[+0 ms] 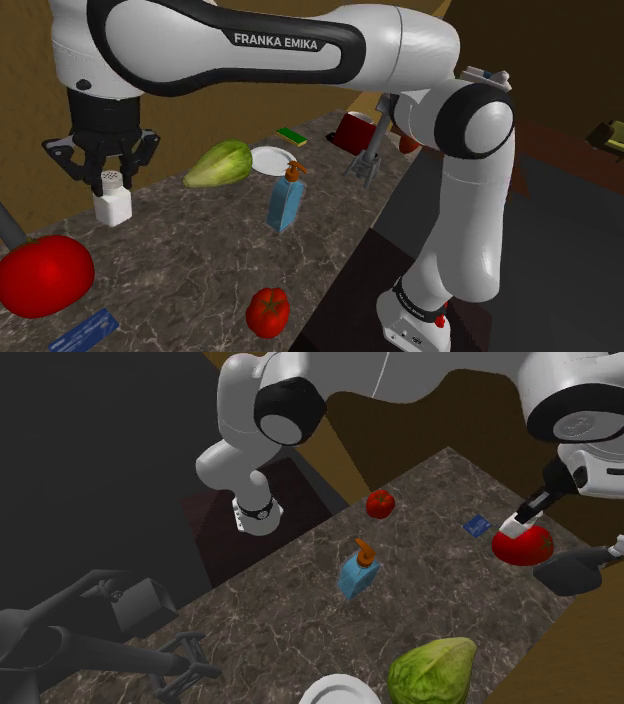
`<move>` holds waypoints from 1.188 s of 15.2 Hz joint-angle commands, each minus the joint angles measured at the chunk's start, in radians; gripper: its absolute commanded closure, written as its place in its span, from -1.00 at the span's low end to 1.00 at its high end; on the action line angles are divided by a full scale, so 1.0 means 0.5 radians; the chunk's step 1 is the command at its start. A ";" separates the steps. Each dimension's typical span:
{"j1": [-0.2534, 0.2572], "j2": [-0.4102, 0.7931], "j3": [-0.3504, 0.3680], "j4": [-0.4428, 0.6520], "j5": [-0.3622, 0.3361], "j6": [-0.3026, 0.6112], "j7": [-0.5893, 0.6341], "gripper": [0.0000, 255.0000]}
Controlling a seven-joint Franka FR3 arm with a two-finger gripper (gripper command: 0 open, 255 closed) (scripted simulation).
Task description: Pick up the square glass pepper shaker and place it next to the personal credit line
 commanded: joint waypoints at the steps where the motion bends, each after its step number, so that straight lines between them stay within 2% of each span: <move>1: 0.187 0.319 -0.037 0.486 -0.146 -0.183 0.055 1.00; 18: 0.100 0.294 -0.058 -0.027 -0.144 0.292 0.077 1.00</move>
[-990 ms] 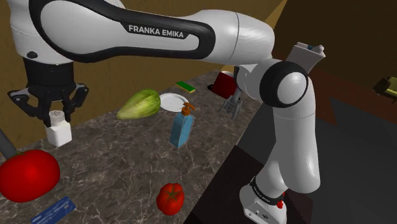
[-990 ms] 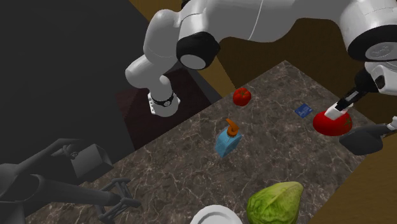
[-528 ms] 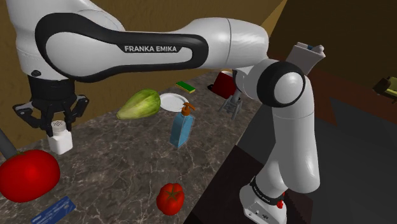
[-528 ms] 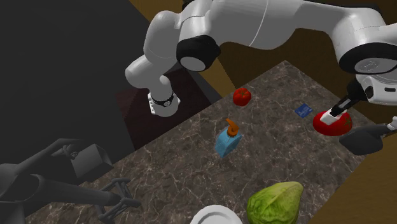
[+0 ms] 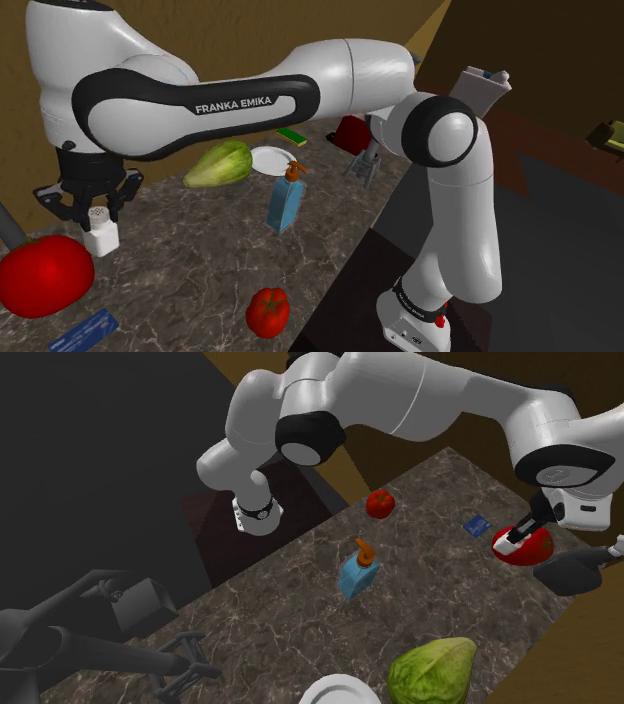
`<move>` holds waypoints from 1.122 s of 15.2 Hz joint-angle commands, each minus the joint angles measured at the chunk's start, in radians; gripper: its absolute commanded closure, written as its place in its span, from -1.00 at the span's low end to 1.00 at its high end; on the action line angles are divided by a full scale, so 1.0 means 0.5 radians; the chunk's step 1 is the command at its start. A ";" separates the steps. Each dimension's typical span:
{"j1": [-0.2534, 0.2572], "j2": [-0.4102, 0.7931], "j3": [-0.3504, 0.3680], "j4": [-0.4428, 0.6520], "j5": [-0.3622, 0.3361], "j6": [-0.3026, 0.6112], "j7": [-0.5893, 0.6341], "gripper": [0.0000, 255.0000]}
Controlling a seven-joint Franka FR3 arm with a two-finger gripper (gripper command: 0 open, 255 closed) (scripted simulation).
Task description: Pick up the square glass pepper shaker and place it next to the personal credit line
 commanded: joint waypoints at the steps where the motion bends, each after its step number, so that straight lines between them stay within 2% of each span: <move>1: -0.002 0.011 -0.004 -0.041 -0.007 0.051 0.006 1.00; 12: -0.010 0.084 -0.035 -0.229 -0.053 0.303 0.032 1.00; 17: -0.009 0.088 -0.036 -0.234 -0.055 0.311 0.033 1.00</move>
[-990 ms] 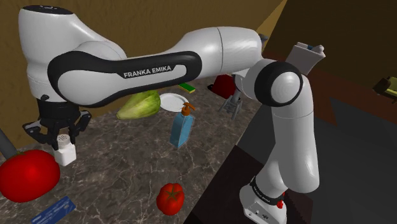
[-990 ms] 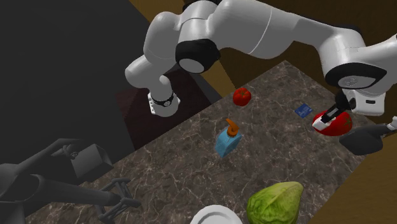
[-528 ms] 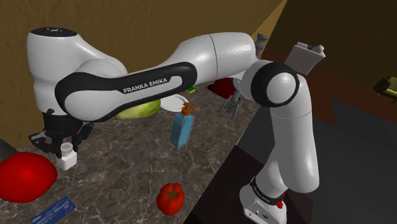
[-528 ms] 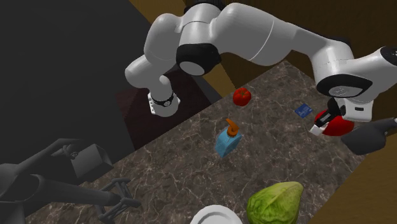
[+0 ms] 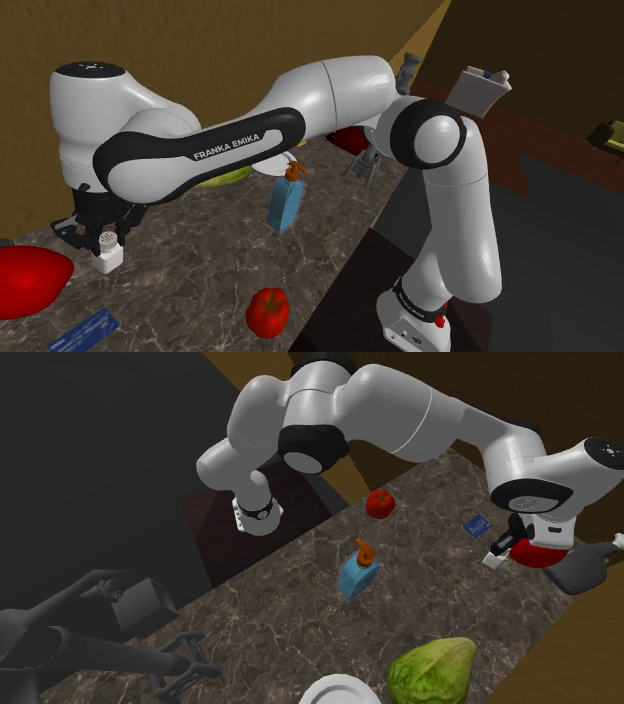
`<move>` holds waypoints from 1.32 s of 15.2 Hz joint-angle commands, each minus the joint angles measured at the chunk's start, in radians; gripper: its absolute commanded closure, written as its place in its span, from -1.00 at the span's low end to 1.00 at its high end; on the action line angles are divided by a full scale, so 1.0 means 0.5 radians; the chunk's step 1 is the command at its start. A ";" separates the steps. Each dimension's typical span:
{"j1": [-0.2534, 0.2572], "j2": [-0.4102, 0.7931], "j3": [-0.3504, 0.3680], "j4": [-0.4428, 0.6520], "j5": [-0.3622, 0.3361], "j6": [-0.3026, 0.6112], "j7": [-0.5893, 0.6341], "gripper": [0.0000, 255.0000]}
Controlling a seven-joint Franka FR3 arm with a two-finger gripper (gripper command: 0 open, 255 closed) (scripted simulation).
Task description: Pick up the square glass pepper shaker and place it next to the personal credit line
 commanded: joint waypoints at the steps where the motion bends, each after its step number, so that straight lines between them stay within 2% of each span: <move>1: 0.000 0.000 0.000 -0.001 0.000 0.001 0.000 1.00; 3: 0.000 0.000 0.000 -0.001 0.000 0.001 0.000 1.00; 4: 0.000 0.000 0.000 -0.001 0.000 0.001 0.000 -1.00; 9: 0.000 0.000 0.000 -0.001 0.000 0.001 0.000 -1.00; 13: -0.028 -0.113 0.036 0.079 0.057 -0.182 -0.033 -1.00; 20: -0.028 -0.113 0.036 0.079 0.057 -0.182 -0.033 -1.00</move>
